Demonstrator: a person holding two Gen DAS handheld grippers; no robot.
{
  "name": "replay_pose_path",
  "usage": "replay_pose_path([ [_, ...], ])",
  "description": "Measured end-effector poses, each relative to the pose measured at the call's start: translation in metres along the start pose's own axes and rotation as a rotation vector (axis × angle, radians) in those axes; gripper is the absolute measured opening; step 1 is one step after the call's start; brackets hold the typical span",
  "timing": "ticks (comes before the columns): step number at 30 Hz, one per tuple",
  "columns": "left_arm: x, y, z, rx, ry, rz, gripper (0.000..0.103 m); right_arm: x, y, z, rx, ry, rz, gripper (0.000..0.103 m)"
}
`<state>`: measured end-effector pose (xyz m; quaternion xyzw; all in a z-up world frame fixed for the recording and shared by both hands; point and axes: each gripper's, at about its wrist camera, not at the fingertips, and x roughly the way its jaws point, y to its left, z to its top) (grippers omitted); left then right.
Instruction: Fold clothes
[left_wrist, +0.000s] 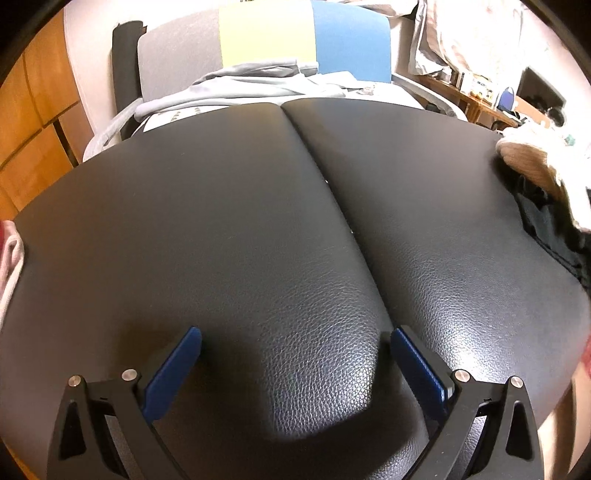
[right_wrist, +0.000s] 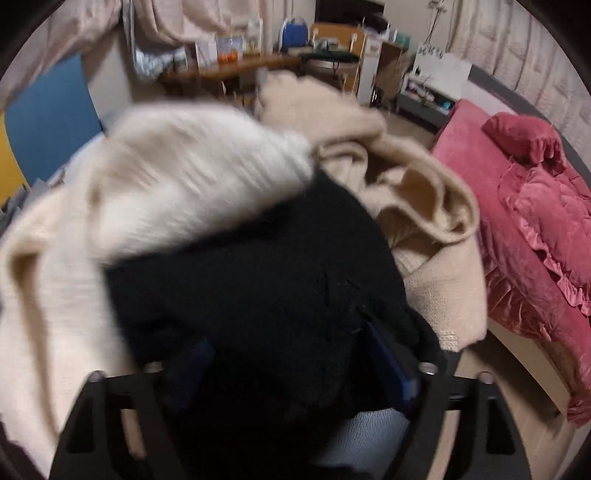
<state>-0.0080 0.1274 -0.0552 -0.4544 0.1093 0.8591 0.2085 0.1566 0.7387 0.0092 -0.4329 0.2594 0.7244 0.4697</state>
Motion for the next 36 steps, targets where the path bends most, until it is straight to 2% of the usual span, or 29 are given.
replay_pose_path([
  [2,0.0,0.001,0.0,-0.001,-0.003,-0.002,0.103,0.009,-0.012,-0.001,0.069,-0.005,0.029,0.103],
  [3,0.0,0.001,0.0,-0.003,-0.005,-0.002,0.103,0.013,-0.019,-0.001,0.114,0.001,0.062,0.099],
  [4,0.0,0.001,0.0,-0.003,-0.005,-0.001,0.103,0.015,-0.027,-0.003,0.168,0.009,0.123,0.09],
  [5,0.001,0.0,0.0,-0.003,-0.005,0.0,0.103,0.014,-0.033,-0.004,0.214,0.007,0.187,0.069],
  [6,0.001,0.0,-0.001,-0.003,-0.004,0.001,0.103,0.01,-0.036,-0.004,0.229,-0.003,0.225,0.054],
  [7,0.001,-0.001,0.0,-0.003,-0.003,0.003,0.103,0.003,-0.033,-0.003,0.203,-0.02,0.228,0.046],
  [8,0.001,-0.001,0.0,-0.003,0.0,0.004,0.103,-0.005,-0.032,-0.002,0.183,-0.039,0.238,0.03],
  [9,0.002,-0.001,0.001,-0.003,0.003,0.006,0.103,-0.015,-0.031,-0.002,0.171,-0.06,0.258,0.019],
  [11,0.002,-0.002,0.003,-0.002,0.013,0.003,0.103,-0.034,-0.033,0.0,0.167,-0.1,0.314,0.008],
  [15,0.0,-0.003,0.003,0.0,0.026,-0.019,0.103,-0.074,-0.054,0.01,0.314,-0.172,0.555,0.007],
  [19,-0.006,-0.005,0.001,-0.014,0.024,-0.06,0.103,-0.119,-0.053,0.025,0.36,-0.198,0.757,0.007],
  [20,-0.007,-0.005,0.0,-0.017,0.026,-0.069,0.103,-0.136,-0.043,0.026,0.346,-0.219,0.804,0.007],
  [24,-0.014,-0.002,0.0,-0.034,0.024,-0.095,0.103,-0.203,0.005,0.017,0.224,-0.293,0.899,0.007],
  [29,-0.025,0.009,0.007,-0.107,0.008,-0.132,0.103,-0.267,0.058,0.01,0.096,-0.359,1.091,0.007],
  [32,-0.038,0.012,0.015,-0.132,-0.037,-0.139,0.103,-0.318,0.097,0.003,-0.013,-0.399,1.199,0.007],
  [36,-0.061,0.015,0.035,-0.125,-0.12,-0.154,0.103,-0.372,0.153,-0.018,-0.141,-0.384,1.337,0.007],
])
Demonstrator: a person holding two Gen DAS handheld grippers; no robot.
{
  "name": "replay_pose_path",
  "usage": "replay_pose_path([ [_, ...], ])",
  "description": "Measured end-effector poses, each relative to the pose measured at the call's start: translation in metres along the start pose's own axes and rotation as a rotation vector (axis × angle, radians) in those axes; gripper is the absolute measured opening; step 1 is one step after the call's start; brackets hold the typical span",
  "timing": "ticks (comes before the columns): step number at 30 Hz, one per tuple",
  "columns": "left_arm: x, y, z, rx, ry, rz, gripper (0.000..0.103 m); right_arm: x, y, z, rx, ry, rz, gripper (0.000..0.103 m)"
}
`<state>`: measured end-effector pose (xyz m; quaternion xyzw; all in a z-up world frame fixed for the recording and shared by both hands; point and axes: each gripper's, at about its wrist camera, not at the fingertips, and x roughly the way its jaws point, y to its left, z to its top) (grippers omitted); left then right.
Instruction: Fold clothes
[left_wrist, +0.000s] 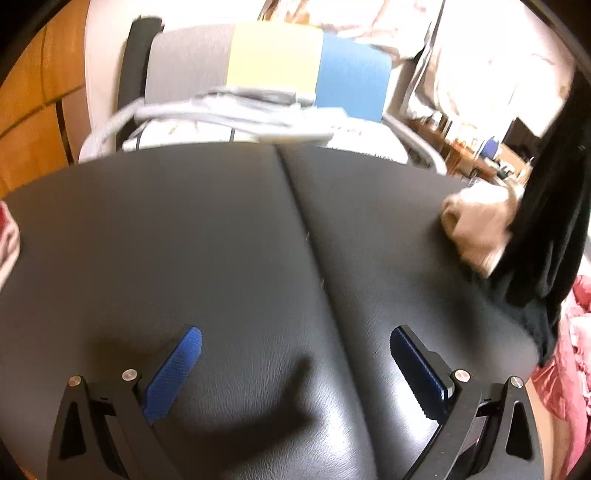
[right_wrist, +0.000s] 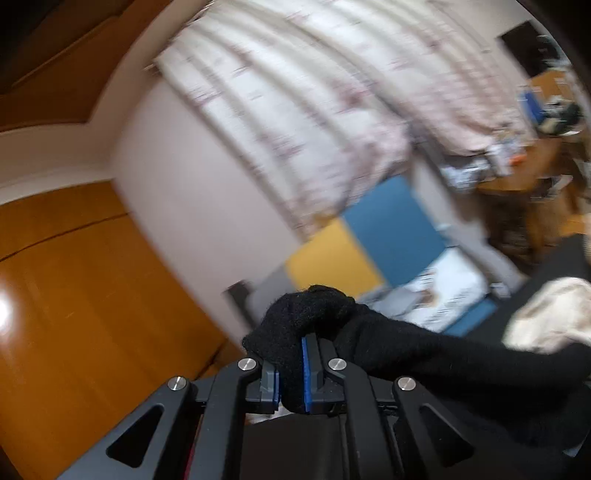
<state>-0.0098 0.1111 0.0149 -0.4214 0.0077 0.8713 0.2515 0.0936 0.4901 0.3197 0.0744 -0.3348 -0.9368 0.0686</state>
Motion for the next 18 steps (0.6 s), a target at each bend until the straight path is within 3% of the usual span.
replay_pose_path([
  [4,-0.024,0.001,0.021,0.023,-0.089,-0.023,0.103,0.044,0.048,-0.033,-0.014,0.1,0.154,0.007],
  [8,-0.033,0.015,0.031,0.031,-0.123,-0.005,0.103,0.097,0.061,-0.093,-0.019,0.228,0.231,0.007],
  [13,-0.019,0.047,0.025,-0.003,-0.07,0.063,0.103,0.16,0.025,-0.222,0.007,0.457,0.126,0.011],
  [15,-0.01,0.059,0.019,-0.038,-0.034,0.082,0.103,0.171,0.001,-0.283,0.041,0.568,0.061,0.016],
  [18,0.006,0.071,0.011,-0.108,0.022,0.08,0.103,0.169,-0.039,-0.343,0.088,0.67,-0.041,0.021],
])
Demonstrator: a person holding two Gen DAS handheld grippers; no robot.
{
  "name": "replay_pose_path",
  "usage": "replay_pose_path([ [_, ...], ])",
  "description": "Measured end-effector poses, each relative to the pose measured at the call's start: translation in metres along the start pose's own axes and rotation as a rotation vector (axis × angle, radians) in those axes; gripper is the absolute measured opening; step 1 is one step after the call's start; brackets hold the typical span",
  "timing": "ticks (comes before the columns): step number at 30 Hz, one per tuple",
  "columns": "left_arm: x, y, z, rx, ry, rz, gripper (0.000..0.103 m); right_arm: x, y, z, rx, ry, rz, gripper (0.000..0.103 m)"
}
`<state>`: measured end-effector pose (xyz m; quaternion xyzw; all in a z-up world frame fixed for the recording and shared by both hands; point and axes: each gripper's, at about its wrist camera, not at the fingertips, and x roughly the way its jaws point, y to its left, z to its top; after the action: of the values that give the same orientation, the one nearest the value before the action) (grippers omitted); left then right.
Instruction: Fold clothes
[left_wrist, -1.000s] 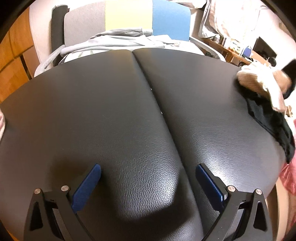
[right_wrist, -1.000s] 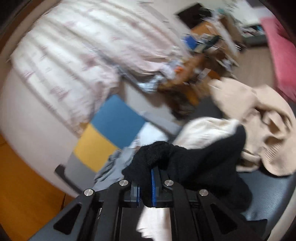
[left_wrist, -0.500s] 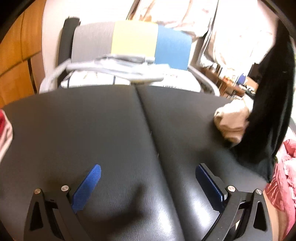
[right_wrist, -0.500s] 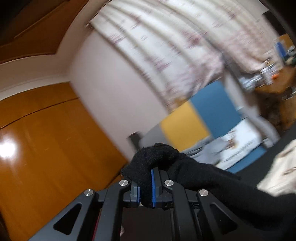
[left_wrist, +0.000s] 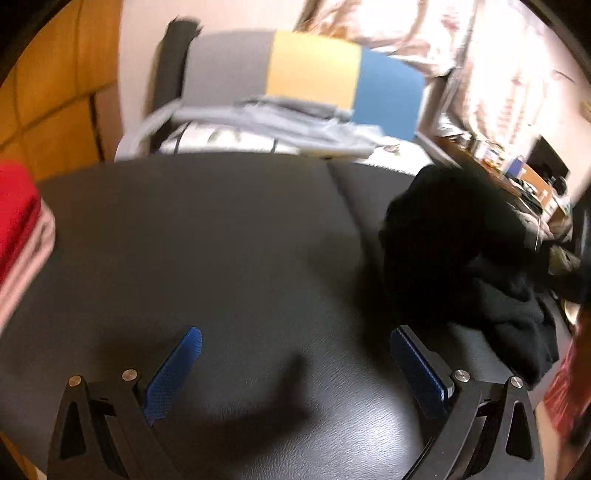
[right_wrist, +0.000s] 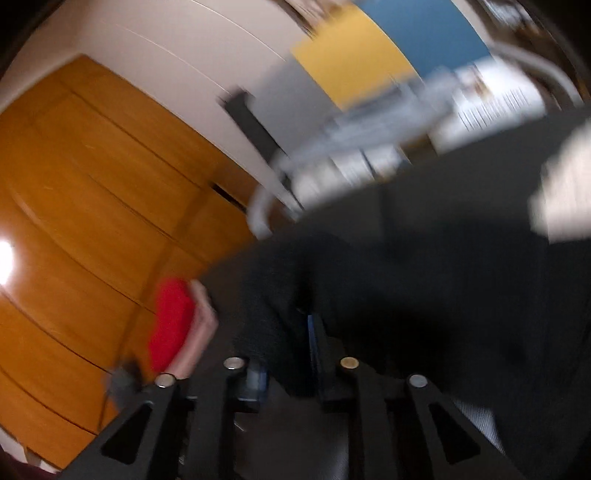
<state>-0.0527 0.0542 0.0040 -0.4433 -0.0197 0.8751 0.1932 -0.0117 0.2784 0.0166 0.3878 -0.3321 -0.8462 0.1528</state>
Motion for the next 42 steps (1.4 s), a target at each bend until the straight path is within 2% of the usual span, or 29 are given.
replay_pose_path([
  [3,0.014,-0.005,-0.003,-0.03,0.035,-0.014,0.103,0.005,-0.035,-0.033,0.037,0.043,-0.081,0.023],
  [5,0.02,-0.014,0.002,-0.024,0.04,-0.016,0.103,-0.011,-0.043,-0.05,0.01,0.017,-0.112,0.025],
  [8,0.034,-0.033,0.015,0.004,0.043,-0.014,0.103,-0.042,-0.043,-0.056,-0.08,-0.041,-0.229,0.03],
  [10,0.045,-0.046,0.024,0.006,0.08,-0.037,0.103,-0.065,-0.047,-0.051,-0.082,-0.086,-0.282,0.033],
  [11,0.05,-0.052,0.026,-0.006,0.096,-0.06,0.103,-0.076,-0.051,-0.049,-0.066,-0.112,-0.297,0.039],
  [12,0.052,-0.058,0.028,-0.022,0.105,-0.082,0.103,-0.086,-0.059,-0.046,-0.036,-0.137,-0.304,0.049],
  [14,0.054,-0.071,0.031,-0.053,0.112,-0.123,0.103,-0.105,-0.074,-0.042,0.019,-0.171,-0.32,0.056],
  [17,0.053,-0.089,0.035,-0.047,0.119,-0.177,0.103,-0.135,-0.099,-0.039,0.086,-0.229,-0.364,0.056],
  [21,0.057,-0.105,0.039,-0.024,0.12,-0.195,0.103,-0.16,-0.123,-0.025,0.168,-0.302,-0.404,0.056],
  [24,0.052,-0.106,0.041,-0.056,0.079,-0.235,0.103,-0.179,-0.142,-0.011,0.251,-0.351,-0.4,0.057],
  [27,0.051,-0.108,0.043,-0.075,0.069,-0.271,0.103,-0.18,-0.16,0.002,0.293,-0.35,-0.412,0.057],
  [30,0.053,-0.121,0.046,-0.052,0.089,-0.304,0.103,-0.157,-0.17,0.022,0.323,-0.312,-0.394,0.057],
  [32,0.051,-0.129,0.045,-0.012,0.065,-0.277,0.103,-0.14,-0.172,0.034,0.345,-0.283,-0.388,0.057],
  [34,0.045,-0.134,0.045,0.054,0.04,-0.216,0.103,-0.134,-0.171,0.033,0.37,-0.275,-0.427,0.057],
  [37,0.03,-0.124,0.044,0.124,-0.038,-0.135,0.103,-0.171,-0.151,0.025,0.27,-0.412,-0.533,0.057],
  [40,0.021,-0.113,0.047,0.061,-0.083,-0.119,0.103,-0.193,-0.145,0.048,0.194,-0.434,-0.579,0.057],
  [42,0.015,-0.108,0.048,0.003,-0.118,-0.147,0.103,-0.198,-0.149,0.068,0.167,-0.409,-0.598,0.059],
])
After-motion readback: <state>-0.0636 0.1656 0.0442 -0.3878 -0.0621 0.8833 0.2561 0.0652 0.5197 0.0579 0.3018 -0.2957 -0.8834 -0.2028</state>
